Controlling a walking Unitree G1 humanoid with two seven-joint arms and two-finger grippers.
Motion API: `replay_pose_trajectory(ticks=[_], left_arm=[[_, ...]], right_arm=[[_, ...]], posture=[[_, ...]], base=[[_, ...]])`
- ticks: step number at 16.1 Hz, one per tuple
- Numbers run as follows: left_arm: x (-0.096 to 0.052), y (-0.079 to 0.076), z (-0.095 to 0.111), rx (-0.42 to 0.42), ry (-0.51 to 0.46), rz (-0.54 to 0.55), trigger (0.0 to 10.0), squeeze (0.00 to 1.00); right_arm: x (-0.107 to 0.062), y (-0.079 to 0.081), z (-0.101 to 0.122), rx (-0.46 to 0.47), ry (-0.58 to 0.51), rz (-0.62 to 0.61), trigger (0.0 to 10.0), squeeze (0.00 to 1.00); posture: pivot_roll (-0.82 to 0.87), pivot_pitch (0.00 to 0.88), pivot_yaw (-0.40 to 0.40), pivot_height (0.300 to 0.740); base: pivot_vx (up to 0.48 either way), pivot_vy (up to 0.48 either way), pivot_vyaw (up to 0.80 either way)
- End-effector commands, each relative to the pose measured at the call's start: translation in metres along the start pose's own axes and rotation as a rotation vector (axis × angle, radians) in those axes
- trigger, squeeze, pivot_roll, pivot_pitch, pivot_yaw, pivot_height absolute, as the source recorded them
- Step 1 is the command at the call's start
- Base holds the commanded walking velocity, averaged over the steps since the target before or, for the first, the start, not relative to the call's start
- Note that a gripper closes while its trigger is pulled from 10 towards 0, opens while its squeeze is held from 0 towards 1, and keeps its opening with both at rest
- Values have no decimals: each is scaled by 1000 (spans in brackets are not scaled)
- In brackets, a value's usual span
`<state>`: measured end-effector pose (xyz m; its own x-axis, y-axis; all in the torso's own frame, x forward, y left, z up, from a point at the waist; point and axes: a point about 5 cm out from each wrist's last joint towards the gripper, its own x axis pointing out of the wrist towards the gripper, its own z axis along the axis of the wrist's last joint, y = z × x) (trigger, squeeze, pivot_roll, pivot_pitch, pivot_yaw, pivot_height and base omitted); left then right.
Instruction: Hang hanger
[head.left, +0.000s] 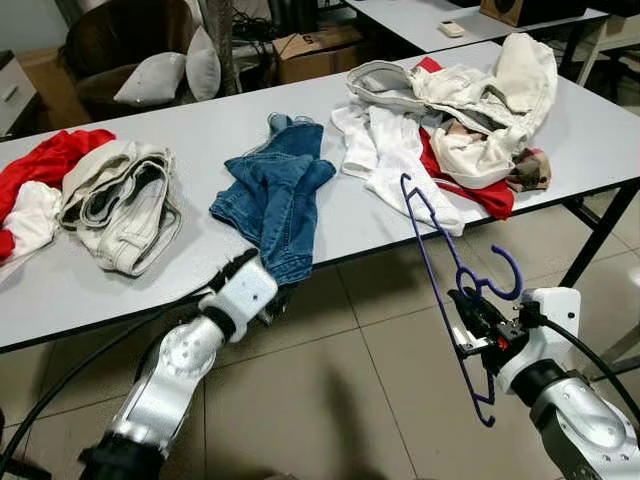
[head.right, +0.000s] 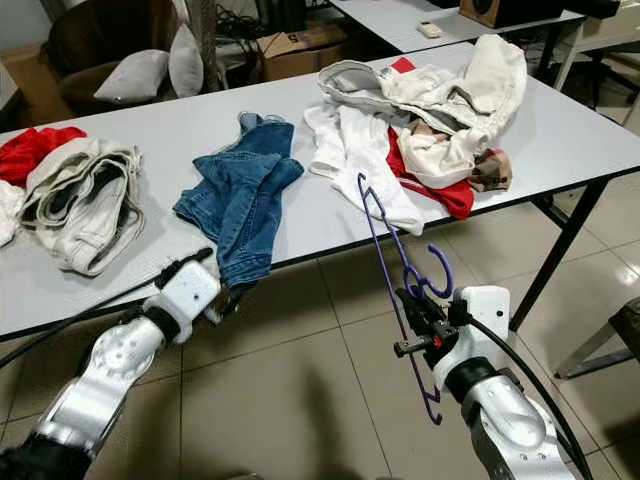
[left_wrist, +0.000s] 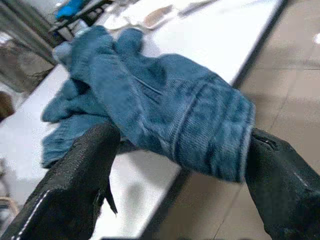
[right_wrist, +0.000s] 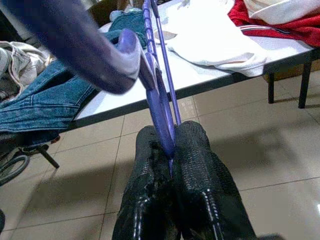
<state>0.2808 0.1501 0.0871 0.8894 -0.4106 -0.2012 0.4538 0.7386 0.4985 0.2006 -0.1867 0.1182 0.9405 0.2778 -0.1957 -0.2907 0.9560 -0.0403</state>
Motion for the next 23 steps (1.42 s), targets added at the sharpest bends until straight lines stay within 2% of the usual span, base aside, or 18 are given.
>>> replay_pose_trajectory(ticks=[1, 2, 7, 13, 17, 18, 20, 21, 22, 23], left_arm=[[0, 10, 0, 1, 10, 41, 3647, 0], [1, 9, 4, -16, -18, 29, 0, 0], [3, 1, 8, -77, -65, 0, 0, 0], [3, 11, 11, -69, -66, 21, 0, 0], [13, 16, 20, -55, -86, -25, 0, 0], [18, 18, 22, -68, -87, -37, 0, 0], [38, 24, 32, -146, -81, -66, 0, 0], [55, 28, 40, -148, -56, -126, 0, 0], [80, 57, 77, -122, -122, -78, 0, 0], [86, 70, 93, -116, -159, -43, 0, 0]], right_arm=[[2, 1, 5, -8, -16, 14, 10000, 0], [3, 1, 5, -9, -17, 15, 10000, 0], [4, 0, 4, -9, -18, 13, 10000, 0], [9, 0, 6, -28, -20, 41, 10000, 0], [9, -3, 8, -44, -34, 37, 10000, 0], [7, -2, 8, -45, -41, 39, 10000, 0], [0, 1, 9, -47, -56, 53, 10000, 0], [-2, -1, 11, -44, -62, 51, 10000, 0], [-2, -3, 12, -47, -68, 47, 10000, 0], [-2, -4, 12, -48, -69, 46, 10000, 0]], posture=[[-150, 0, 118, 740], [-149, 0, 120, 740], [-151, 0, 122, 740], [-145, 0, 101, 740], [-163, 0, 141, 740], [-163, 0, 141, 740], [-177, 0, 165, 740], [-196, 0, 186, 740], [-197, 0, 186, 740], [-197, 0, 186, 740]], base=[[0, 0, 0], [0, 0, 0], [0, 0, 0], [0, 0, 0], [0, 0, 0], [0, 0, 0], [0, 0, 0], [0, 0, 0], [0, 0, 0], [0, 0, 0]])
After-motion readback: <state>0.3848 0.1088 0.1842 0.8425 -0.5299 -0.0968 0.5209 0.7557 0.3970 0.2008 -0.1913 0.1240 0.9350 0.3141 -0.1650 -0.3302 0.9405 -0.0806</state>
